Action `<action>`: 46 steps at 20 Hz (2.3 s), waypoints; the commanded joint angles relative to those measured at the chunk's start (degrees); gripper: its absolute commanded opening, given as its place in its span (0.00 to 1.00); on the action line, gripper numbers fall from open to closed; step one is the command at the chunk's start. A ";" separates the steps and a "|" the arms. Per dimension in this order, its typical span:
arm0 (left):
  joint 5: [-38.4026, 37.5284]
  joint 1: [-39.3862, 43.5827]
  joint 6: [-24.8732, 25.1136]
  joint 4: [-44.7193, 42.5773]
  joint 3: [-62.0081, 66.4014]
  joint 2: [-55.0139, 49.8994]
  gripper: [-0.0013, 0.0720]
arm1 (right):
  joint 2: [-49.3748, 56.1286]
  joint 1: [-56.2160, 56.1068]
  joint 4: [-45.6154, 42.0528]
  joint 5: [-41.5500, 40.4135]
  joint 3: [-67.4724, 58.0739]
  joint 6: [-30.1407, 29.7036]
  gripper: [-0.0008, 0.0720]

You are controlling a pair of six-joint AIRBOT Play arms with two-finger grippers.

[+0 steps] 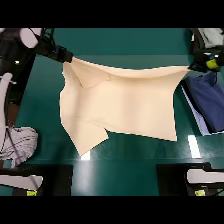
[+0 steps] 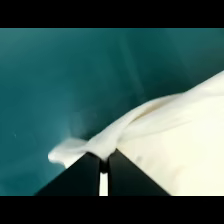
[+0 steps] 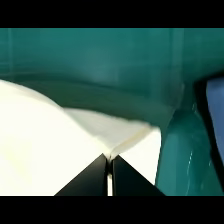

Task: Fold the shirts.

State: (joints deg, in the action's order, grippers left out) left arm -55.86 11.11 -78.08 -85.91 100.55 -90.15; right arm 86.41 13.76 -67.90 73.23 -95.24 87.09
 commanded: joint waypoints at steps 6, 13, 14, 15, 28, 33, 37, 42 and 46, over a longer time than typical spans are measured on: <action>13.75 -6.58 0.50 -1.57 -0.11 -5.40 0.06 | 7.78 -5.84 -8.26 -14.36 -3.98 0.46 0.03; -5.01 -9.03 10.08 1.25 -0.50 -5.42 0.06 | 6.80 -9.90 -8.85 -6.60 2.99 -1.62 0.03; -6.43 -9.03 10.12 1.25 -1.31 -5.42 0.06 | 6.36 -10.36 -8.85 -7.21 5.57 -1.60 0.03; -7.21 -9.03 10.12 1.25 -2.95 -5.42 0.06 | 6.14 -10.56 -8.70 -7.96 7.87 -1.42 0.03; -8.55 -9.03 7.52 0.33 -14.25 -5.20 0.86 | 5.88 -13.09 -8.52 -6.91 15.39 0.07 0.33; -18.51 -12.66 2.16 -1.88 -13.97 -1.05 0.76 | 2.78 -8.76 -8.13 7.26 11.96 -0.22 0.50; -21.46 -20.61 1.95 11.04 -26.18 10.12 0.67 | -7.02 -5.60 -5.29 7.78 19.58 -1.40 0.46; -16.00 -22.40 -1.46 17.09 -54.25 26.75 0.67 | -15.50 -3.76 3.85 1.90 30.58 -4.24 0.43; -12.07 -22.40 -1.42 25.24 -66.82 31.32 0.67 | -18.23 -4.00 3.93 0.44 34.77 -4.24 0.43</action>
State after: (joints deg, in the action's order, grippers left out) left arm -70.76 -10.90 -78.81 -66.96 42.92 -62.74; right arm 70.57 9.63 -65.65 75.26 -63.66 83.31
